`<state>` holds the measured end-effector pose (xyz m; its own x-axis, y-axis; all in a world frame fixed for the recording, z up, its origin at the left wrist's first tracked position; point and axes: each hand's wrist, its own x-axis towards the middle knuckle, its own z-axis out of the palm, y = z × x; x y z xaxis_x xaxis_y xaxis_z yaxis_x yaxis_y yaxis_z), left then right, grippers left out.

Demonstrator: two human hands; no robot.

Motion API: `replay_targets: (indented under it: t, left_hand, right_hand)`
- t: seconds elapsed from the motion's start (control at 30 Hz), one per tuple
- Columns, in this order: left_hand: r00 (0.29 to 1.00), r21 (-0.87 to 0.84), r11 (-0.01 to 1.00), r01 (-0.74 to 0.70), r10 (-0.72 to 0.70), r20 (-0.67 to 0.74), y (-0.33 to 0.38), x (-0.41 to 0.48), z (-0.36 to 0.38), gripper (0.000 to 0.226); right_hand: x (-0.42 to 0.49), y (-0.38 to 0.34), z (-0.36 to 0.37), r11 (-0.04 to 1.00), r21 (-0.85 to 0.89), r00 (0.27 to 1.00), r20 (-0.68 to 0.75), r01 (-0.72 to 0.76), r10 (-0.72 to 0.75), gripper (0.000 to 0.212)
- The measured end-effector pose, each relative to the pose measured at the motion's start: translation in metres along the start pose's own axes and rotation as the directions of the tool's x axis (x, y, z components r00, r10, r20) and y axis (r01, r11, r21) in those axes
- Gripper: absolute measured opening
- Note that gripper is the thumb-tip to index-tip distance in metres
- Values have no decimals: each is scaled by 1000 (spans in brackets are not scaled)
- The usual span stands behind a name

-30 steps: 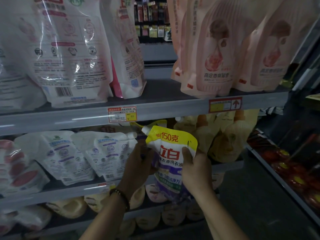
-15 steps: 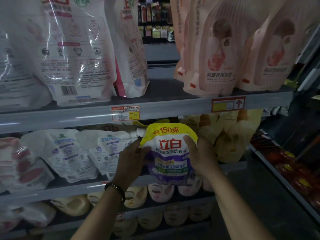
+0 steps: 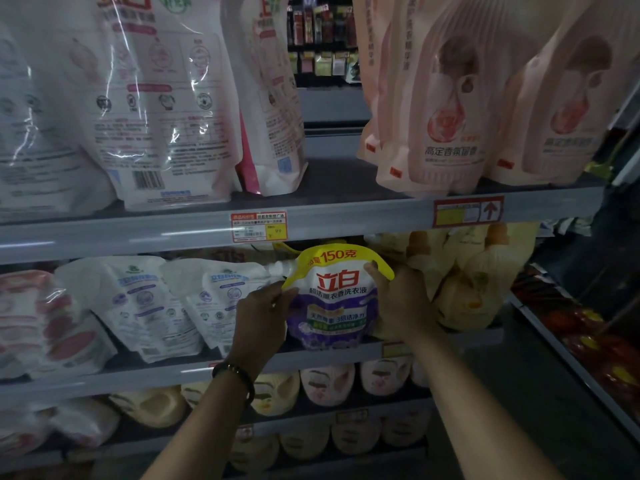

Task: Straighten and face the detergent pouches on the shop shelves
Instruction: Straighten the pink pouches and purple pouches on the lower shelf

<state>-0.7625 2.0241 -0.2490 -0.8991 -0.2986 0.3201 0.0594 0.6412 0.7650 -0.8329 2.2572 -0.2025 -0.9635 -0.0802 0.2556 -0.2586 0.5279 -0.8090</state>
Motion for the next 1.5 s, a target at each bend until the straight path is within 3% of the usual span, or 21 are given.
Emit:
replay_targets:
  t: [0.07,0.13,0.33,0.57,0.77,0.9,1.0,1.13,1.27,1.33,1.5]
  left_hand:
    - [1000,-18,1000,2,-2,11,-3,-1,1,18]
    - [1000,-29,1000,12,-12,5,-4,-1,2,18]
    - [997,-18,997,75,-75,-14,-5,-7,7,16]
    - [993,-35,993,115,-114,44,-7,-2,11,17]
    - [994,-7,994,105,-105,41,-2,0,17,18]
    - [997,51,996,77,-79,28,3,2,17,19]
    - [998,87,995,56,-55,-19,7,0,14,21]
    - [996,59,996,63,-59,-66,9,-7,7,16]
    - [990,89,990,113,-104,-93,3,-13,-4,12]
    - [979,45,984,172,-165,-121,-2,-18,-10,13]
    - [954,52,982,182,-163,-250,-18,-32,-33,9]
  right_hand:
    - [0,3,5,994,109,1000,-1,17,-17,26]
    - [3,6,8,996,82,999,10,40,-41,22]
    - [2,21,19,1000,11,1000,20,20,-20,44]
    - [4,21,18,999,27,999,-9,44,-44,27]
    - [13,29,21,996,-69,999,-12,-49,48,47]
    - [7,29,18,985,-154,990,-102,83,-100,32]
    - [1,30,16,974,-170,967,-177,151,-181,33]
    - [-9,31,16,979,-183,959,-247,93,-138,50]
    - [-36,22,26,997,-79,931,-364,8,-36,59]
    - [-51,20,40,999,-35,944,-330,-21,9,50]
    - [-74,8,84,1000,-9,999,-51,10,-11,15]
